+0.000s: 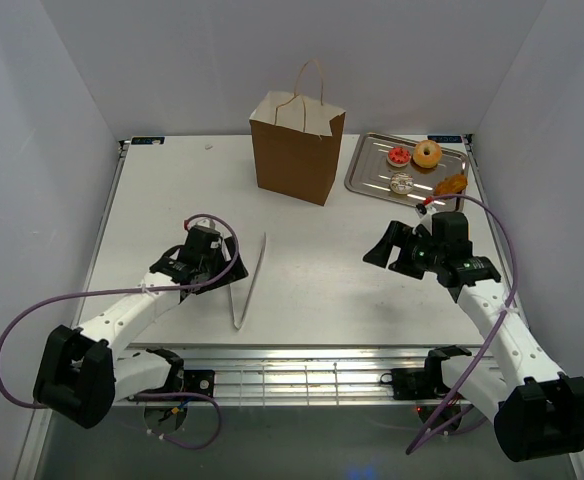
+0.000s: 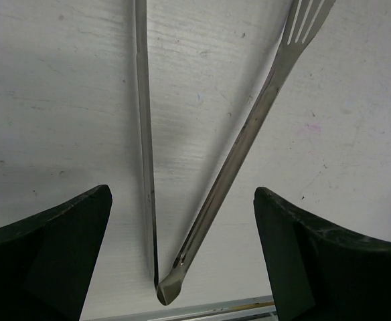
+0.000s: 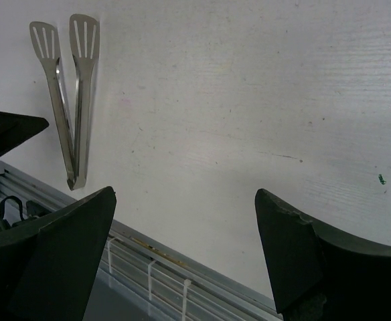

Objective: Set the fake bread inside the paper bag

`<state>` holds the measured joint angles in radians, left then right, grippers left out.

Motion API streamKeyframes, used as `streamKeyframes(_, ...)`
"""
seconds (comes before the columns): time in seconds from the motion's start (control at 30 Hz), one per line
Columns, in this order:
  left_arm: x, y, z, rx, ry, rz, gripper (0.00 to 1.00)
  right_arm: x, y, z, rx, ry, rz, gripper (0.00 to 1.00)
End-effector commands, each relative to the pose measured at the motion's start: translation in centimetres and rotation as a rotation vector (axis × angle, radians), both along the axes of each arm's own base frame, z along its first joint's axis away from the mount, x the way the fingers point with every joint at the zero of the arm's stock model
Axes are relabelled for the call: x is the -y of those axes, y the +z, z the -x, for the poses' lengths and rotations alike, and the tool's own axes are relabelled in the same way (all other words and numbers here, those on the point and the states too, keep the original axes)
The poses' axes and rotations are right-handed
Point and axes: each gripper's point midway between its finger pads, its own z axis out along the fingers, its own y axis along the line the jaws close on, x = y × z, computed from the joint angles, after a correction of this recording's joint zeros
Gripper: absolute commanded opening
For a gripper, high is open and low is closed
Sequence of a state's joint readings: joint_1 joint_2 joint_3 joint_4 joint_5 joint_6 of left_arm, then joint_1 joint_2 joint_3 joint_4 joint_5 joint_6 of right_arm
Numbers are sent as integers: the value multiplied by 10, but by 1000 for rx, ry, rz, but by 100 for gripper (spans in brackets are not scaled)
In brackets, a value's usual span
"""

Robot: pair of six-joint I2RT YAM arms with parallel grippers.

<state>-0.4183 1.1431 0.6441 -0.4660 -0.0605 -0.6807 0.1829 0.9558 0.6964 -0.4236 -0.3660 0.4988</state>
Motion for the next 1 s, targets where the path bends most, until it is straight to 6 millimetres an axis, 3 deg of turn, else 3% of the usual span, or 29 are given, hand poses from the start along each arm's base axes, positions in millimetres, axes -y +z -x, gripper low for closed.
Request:
streamKeyframes(0.0, 6, 0, -6, 19, -10, -24, 98, -3, 26, -8, 92, 45, 40, 90)
streamKeyframes(0.1, 8, -15, 4, -17, 5, -21, 98, -5, 31, -11, 116, 64, 59, 90)
streamKeyframes(0.27, 21, -16, 8, 4, -32, -23, 98, -9, 25, -9, 108, 87, 71, 90)
streamKeyframes(0.5, 21, -11, 9, 15, -17, -13, 98, -20, 15, -12, 74, 152, 79, 90)
streamKeyframes(0.63, 29, -27, 11, -35, -56, -8, 98, -24, 11, -14, 49, 163, 74, 90)
streamKeyframes(0.87, 90, -22, -5, 2, -258, 210, 96, -25, 6, -18, 40, 175, 92, 90)
streamKeyframes(0.93, 114, -24, -7, -16, -333, 282, 93, -26, 7, -19, 40, 183, 94, 90)
streamKeyframes(0.97, 128, -15, -13, 1, -360, 323, 92, -26, 5, -19, 38, 188, 100, 90)
